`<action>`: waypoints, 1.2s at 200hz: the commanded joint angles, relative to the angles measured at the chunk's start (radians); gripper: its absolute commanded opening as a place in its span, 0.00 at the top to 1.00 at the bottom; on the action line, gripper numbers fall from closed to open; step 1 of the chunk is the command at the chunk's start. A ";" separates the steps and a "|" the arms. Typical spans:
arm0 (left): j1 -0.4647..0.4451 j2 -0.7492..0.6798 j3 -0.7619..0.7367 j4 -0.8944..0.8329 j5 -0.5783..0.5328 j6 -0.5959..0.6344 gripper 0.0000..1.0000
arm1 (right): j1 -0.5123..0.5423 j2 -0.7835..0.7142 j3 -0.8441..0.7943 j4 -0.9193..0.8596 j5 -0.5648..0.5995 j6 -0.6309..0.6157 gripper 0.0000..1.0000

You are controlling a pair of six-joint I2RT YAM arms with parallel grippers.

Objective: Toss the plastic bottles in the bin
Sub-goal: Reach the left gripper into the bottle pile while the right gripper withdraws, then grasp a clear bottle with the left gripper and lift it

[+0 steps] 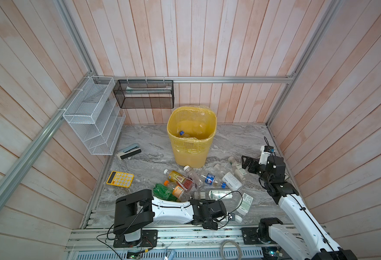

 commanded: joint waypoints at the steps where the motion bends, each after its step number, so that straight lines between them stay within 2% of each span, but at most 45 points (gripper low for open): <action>1: 0.003 0.026 0.034 -0.035 0.020 0.016 0.16 | -0.008 0.001 -0.010 0.023 -0.012 -0.014 0.01; 36: 0.003 0.052 0.040 -0.042 0.026 0.028 0.21 | -0.011 -0.009 -0.020 0.024 -0.009 -0.014 0.01; 81: 0.001 -0.005 0.064 -0.034 0.045 0.012 0.49 | -0.014 -0.026 -0.030 0.022 0.000 -0.012 0.01; 91: 0.001 -0.035 0.067 -0.022 0.048 0.004 0.53 | -0.016 -0.029 -0.031 0.020 0.004 -0.011 0.01; 122: 0.001 -0.198 0.074 0.040 0.019 -0.038 0.53 | -0.020 -0.048 -0.040 0.014 0.028 -0.011 0.01; 146: 0.002 -0.410 0.079 0.157 -0.141 -0.035 0.53 | -0.029 -0.077 -0.054 0.015 0.054 -0.004 0.01; 161: 0.002 -0.562 0.068 0.309 -0.247 0.023 0.50 | -0.034 -0.101 -0.065 0.021 0.068 0.005 0.01; 169: 0.003 -0.649 0.046 0.424 -0.268 0.069 0.49 | -0.035 -0.115 -0.072 0.026 0.074 0.008 0.01; 187: 0.020 -0.801 -0.001 0.687 -0.220 0.175 0.47 | -0.036 -0.143 -0.084 0.036 0.082 0.016 0.01; 203: 0.054 -0.867 0.013 0.799 -0.148 0.244 0.47 | -0.035 -0.162 -0.084 0.035 0.083 0.017 0.01; 224: 0.121 -0.866 0.045 0.894 -0.081 0.308 0.46 | -0.036 -0.179 -0.072 0.032 0.080 0.012 0.01; 240: 0.225 -0.818 0.093 0.892 0.004 0.258 0.46 | -0.036 -0.181 -0.057 0.024 0.077 0.010 0.01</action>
